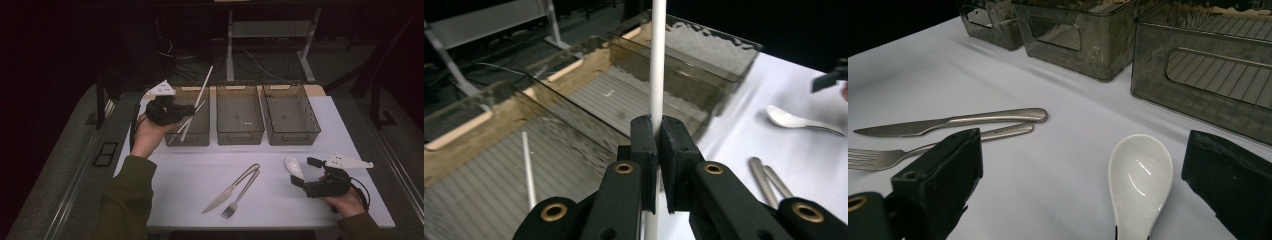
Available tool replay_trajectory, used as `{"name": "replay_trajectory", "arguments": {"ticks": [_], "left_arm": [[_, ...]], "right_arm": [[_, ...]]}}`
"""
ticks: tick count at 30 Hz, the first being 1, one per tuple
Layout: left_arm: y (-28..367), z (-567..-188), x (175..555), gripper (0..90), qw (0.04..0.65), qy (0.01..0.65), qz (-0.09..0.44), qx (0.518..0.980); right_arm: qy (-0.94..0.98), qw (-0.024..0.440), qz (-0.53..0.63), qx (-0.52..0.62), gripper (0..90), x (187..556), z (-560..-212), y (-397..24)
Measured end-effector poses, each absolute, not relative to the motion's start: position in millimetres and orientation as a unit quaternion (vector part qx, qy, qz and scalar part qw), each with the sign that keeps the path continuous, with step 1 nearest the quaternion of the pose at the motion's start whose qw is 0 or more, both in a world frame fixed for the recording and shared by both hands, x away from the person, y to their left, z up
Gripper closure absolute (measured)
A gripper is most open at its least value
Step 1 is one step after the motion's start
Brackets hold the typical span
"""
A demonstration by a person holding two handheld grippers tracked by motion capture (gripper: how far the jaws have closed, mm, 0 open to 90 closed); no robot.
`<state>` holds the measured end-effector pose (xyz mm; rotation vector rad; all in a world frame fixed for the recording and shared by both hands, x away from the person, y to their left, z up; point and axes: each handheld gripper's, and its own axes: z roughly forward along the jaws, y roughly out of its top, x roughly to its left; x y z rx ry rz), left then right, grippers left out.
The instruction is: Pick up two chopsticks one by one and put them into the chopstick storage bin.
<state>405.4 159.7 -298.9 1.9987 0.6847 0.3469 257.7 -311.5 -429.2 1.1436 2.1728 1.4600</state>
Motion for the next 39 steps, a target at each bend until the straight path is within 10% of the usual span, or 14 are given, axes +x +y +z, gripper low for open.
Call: {"name": "replay_trajectory", "arguments": {"ticks": [39], "left_arm": [[176,-379,472,84.4,0.341,0.405,0.129,0.838]], "right_arm": [[0.749,0.14,0.511,0.399,3.2,258,-429,-314]]}}
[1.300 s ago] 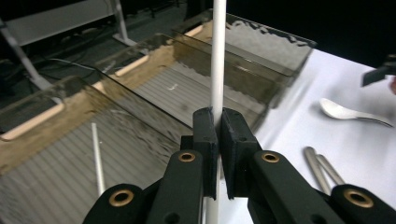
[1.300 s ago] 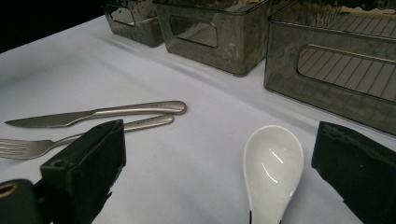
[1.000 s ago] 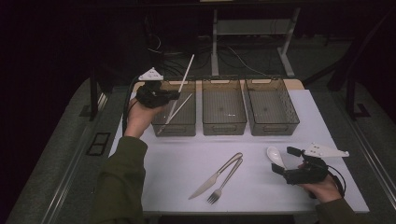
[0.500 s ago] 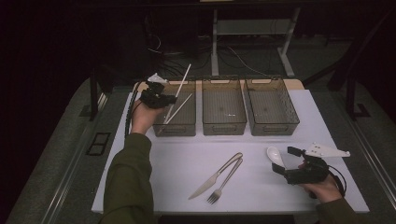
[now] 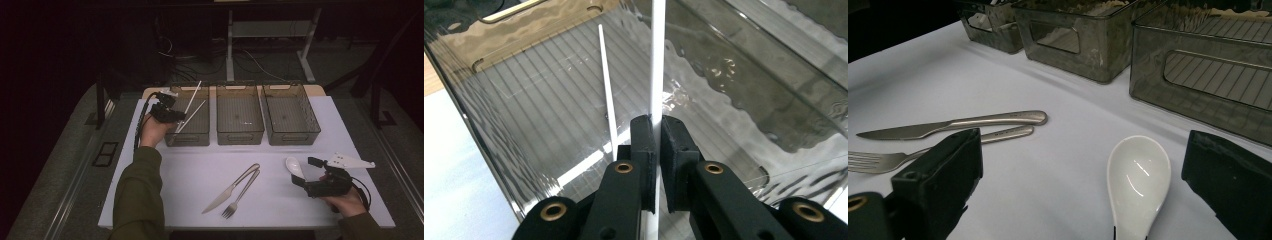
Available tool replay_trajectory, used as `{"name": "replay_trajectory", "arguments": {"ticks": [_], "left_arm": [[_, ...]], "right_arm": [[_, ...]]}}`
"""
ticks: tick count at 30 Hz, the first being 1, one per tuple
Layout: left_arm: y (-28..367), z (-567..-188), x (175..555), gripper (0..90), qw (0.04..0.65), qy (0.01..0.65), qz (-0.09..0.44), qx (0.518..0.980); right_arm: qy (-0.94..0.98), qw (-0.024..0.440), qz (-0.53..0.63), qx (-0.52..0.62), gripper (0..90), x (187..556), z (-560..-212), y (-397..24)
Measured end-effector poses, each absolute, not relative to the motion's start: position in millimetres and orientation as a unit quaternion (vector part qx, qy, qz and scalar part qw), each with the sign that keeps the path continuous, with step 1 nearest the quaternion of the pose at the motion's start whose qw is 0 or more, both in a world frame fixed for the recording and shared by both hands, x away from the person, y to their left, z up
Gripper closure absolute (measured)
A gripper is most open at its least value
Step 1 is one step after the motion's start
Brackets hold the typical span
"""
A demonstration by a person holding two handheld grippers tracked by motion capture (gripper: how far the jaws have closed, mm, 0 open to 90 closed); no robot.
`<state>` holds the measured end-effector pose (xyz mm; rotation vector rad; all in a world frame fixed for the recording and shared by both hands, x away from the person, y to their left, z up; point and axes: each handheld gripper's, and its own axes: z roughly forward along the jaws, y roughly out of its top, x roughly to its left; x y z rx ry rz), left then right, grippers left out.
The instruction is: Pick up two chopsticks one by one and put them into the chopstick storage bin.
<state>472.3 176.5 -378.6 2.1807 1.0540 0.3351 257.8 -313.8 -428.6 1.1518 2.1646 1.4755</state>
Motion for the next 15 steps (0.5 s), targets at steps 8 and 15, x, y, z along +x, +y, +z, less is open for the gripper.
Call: {"name": "replay_trajectory", "arguments": {"ticks": [8,15], "left_arm": [[171,-388,478,84.0,0.328,0.425,0.134,0.833],[165,-393,481,82.9,0.313,0.435,0.136,0.833]], "right_arm": [[0.747,0.139,0.512,0.4,3.3,257,-428,-314],[0.747,0.139,0.514,0.397,3.3,257,-428,-315]]}}
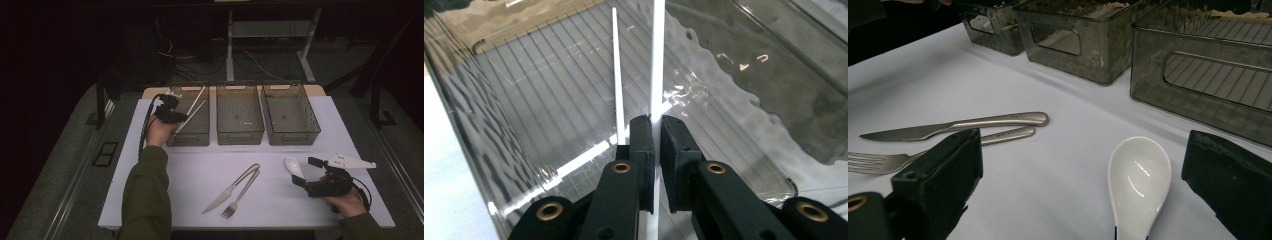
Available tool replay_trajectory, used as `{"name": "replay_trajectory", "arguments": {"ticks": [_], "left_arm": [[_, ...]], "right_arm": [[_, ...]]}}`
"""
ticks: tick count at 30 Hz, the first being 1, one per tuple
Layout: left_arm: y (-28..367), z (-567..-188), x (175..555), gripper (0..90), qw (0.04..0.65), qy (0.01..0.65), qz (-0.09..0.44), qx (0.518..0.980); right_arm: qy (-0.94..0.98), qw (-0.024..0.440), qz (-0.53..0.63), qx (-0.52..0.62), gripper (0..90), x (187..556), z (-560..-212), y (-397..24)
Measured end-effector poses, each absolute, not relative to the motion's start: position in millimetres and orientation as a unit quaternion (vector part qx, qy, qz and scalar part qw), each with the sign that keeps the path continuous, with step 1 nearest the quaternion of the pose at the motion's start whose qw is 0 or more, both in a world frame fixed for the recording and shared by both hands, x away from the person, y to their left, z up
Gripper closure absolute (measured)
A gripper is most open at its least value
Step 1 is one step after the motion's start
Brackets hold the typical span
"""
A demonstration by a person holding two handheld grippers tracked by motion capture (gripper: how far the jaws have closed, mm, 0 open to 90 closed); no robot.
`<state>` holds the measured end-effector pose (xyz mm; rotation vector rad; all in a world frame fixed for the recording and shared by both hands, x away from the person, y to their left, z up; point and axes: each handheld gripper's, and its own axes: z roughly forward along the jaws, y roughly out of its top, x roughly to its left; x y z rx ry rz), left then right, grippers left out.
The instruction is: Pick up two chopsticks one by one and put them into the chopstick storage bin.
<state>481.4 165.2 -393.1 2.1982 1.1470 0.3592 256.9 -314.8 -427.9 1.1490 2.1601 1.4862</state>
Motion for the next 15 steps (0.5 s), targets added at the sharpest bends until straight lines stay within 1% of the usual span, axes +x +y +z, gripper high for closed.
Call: {"name": "replay_trajectory", "arguments": {"ticks": [4,10,13,15], "left_arm": [[167,-394,482,81.3,0.309,0.442,0.139,0.831],[163,-387,476,76.8,0.329,0.43,0.145,0.828],[161,-379,472,72.7,0.339,0.414,0.15,0.832],[161,-373,468,69.0,0.355,0.404,0.148,0.83]], "right_arm": [[0.747,0.14,0.515,0.397,3.3,257,-428,-315],[0.748,0.139,0.513,0.397,3.2,257,-428,-314],[0.749,0.139,0.513,0.396,3.2,257,-428,-314],[0.749,0.139,0.512,0.397,3.2,257,-428,-313]]}}
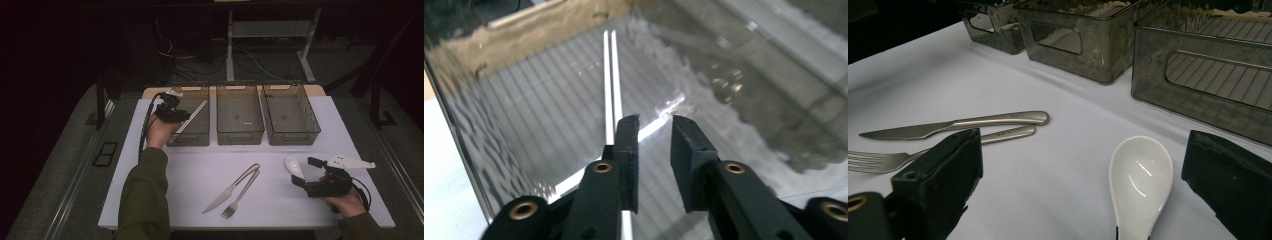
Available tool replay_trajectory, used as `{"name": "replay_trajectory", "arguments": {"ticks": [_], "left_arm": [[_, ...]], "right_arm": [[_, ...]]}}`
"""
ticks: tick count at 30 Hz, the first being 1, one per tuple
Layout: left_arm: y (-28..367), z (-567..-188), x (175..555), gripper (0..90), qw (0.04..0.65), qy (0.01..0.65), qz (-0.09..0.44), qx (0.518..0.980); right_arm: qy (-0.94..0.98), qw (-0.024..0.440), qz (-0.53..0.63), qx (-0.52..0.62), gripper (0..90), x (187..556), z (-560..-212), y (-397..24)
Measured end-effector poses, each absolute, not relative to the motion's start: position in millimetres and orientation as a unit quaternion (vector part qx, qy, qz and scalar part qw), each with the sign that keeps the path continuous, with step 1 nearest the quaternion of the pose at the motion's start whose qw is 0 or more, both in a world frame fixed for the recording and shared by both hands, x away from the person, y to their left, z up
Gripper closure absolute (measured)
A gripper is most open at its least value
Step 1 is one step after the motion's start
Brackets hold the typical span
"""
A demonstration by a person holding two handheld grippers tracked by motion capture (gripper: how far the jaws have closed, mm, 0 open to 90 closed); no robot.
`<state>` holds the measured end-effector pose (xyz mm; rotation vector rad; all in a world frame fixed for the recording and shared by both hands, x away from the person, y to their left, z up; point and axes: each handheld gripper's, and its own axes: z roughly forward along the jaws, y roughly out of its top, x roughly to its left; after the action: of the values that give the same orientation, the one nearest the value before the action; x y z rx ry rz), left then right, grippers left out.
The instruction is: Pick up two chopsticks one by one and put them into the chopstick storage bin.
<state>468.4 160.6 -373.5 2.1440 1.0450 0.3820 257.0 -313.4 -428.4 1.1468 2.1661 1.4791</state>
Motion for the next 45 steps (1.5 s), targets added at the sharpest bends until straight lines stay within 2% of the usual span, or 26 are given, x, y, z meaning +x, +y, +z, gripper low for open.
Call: {"name": "replay_trajectory", "arguments": {"ticks": [8,18,29,41,45], "left_arm": [[159,-356,447,55.3,0.417,0.38,0.13,0.815],[149,-347,416,43.8,0.447,0.327,0.126,0.823],[143,-355,370,38.1,0.479,0.289,0.123,0.82],[149,-382,329,33.1,0.485,0.281,0.116,0.82],[151,-387,316,28.9,0.497,0.281,0.118,0.813]], "right_arm": [[0.75,0.14,0.51,0.398,3.3,257,-429,-313],[0.75,0.14,0.509,0.398,3.3,258,-429,-313],[0.751,0.142,0.509,0.397,3.2,257,-428,-313],[0.75,0.144,0.509,0.397,3.2,257,-428,-313],[0.75,0.143,0.511,0.396,3.3,257,-428,-313]]}}
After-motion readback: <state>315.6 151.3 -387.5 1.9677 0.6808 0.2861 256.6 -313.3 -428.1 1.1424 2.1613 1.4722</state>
